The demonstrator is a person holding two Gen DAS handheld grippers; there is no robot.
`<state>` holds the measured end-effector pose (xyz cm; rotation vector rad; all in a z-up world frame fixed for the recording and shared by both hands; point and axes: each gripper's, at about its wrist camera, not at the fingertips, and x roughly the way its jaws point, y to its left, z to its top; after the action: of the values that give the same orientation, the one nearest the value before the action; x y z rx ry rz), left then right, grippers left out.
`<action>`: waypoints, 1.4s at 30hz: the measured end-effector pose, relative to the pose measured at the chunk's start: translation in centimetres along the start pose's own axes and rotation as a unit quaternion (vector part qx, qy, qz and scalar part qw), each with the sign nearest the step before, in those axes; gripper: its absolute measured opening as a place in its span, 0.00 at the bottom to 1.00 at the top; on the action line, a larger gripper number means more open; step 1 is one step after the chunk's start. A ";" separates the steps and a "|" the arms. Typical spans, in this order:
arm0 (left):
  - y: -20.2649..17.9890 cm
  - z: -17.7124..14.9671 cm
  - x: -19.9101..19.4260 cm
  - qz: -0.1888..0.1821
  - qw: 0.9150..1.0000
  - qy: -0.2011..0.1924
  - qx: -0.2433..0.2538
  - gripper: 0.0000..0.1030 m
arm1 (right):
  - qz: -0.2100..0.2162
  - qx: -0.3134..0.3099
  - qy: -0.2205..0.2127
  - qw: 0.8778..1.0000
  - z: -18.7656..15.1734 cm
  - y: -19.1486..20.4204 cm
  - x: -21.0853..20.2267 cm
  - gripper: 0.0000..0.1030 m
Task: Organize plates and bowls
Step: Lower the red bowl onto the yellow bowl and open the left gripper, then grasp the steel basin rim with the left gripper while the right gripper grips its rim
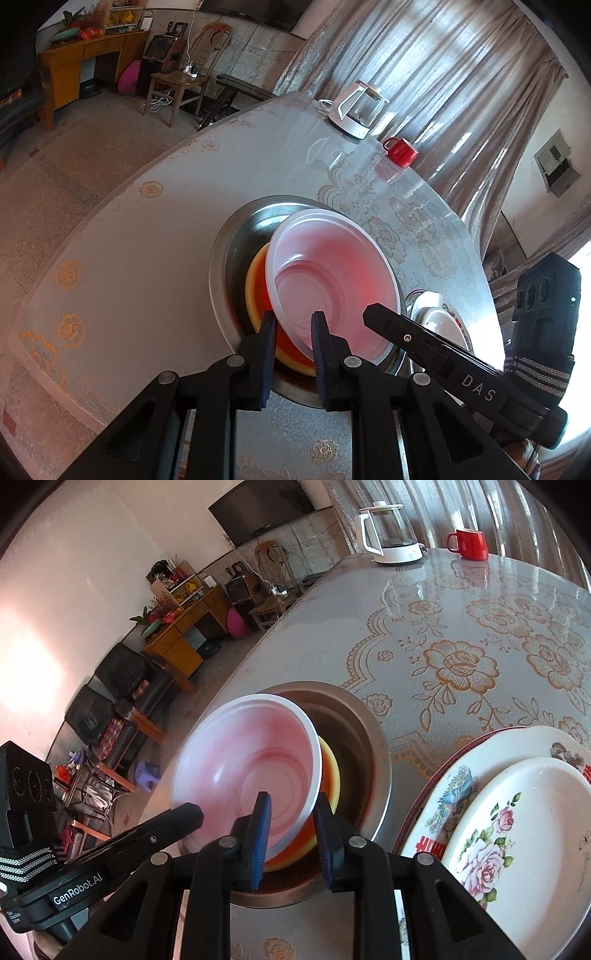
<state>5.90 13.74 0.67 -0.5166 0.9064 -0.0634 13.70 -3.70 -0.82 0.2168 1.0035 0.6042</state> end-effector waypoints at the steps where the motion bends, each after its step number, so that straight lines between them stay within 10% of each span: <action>1: 0.1 0.0 0.1 0.003 1.000 0.000 -0.001 0.17 | -0.001 0.000 0.001 1.000 -0.1 0.0 0.1 0.23; 31: 2.3 -1.4 -1.6 0.048 0.998 -0.042 0.026 0.24 | -0.125 -0.147 -0.003 0.981 -1.2 3.5 1.5 0.27; 42: 2.6 -1.5 -1.5 0.060 0.996 -0.054 0.029 0.34 | -0.172 -0.140 -0.014 0.975 -0.3 3.2 2.4 0.14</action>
<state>3.44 15.82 -0.19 -0.4072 0.8256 0.0465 13.16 0.23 -1.35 -0.1949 0.8905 0.4166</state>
